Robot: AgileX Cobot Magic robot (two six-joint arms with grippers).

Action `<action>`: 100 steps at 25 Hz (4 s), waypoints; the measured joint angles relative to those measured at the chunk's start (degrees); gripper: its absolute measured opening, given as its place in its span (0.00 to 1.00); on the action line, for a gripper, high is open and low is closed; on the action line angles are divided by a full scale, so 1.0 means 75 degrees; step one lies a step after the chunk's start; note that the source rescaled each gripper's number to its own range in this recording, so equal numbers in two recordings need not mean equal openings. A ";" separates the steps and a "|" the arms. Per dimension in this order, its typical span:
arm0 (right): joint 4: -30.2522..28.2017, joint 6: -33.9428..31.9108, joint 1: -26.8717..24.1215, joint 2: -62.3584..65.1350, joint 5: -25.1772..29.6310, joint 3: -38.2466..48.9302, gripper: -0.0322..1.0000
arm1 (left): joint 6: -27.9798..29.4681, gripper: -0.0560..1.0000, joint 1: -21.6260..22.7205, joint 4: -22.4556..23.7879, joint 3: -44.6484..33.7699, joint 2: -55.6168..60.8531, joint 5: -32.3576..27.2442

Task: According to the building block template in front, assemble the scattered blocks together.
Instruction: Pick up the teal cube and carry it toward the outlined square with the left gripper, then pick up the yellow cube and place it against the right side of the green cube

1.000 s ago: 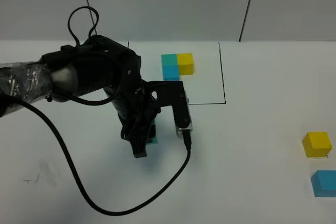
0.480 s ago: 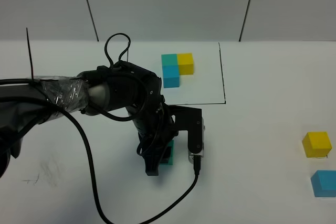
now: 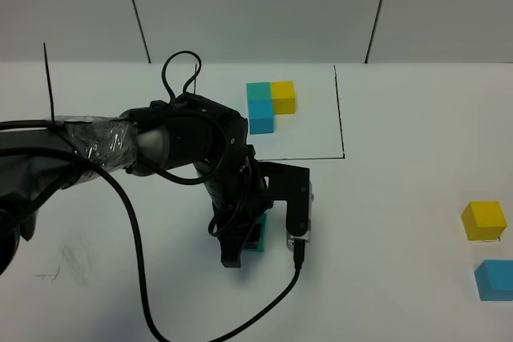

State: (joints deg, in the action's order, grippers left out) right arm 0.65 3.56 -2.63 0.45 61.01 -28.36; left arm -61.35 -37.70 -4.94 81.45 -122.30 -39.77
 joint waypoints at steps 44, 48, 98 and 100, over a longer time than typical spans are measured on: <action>0.0000 0.0000 0.0000 0.0000 0.0000 0.0000 0.69 | 0.6471 0.81 0.2302 0.3100 0.0141 1.3119 -0.3822; 0.0000 0.0000 0.0000 0.0000 0.0000 0.0000 0.69 | 0.6464 0.79 0.2753 0.2125 0.0050 1.4573 -0.3824; 0.0000 -0.0003 0.0000 0.0000 0.0000 0.0000 0.69 | 0.9016 0.62 0.5769 0.0659 -0.6988 1.6377 -0.2855; 0.0000 -0.0050 0.0000 0.0000 0.0000 0.0000 0.69 | 0.9016 0.62 0.5769 0.0659 -0.6988 1.6377 -0.2855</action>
State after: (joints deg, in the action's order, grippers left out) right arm 0.65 3.19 -2.63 0.45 61.01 -28.36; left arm 6.28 5.56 0.00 29.04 0.53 -61.18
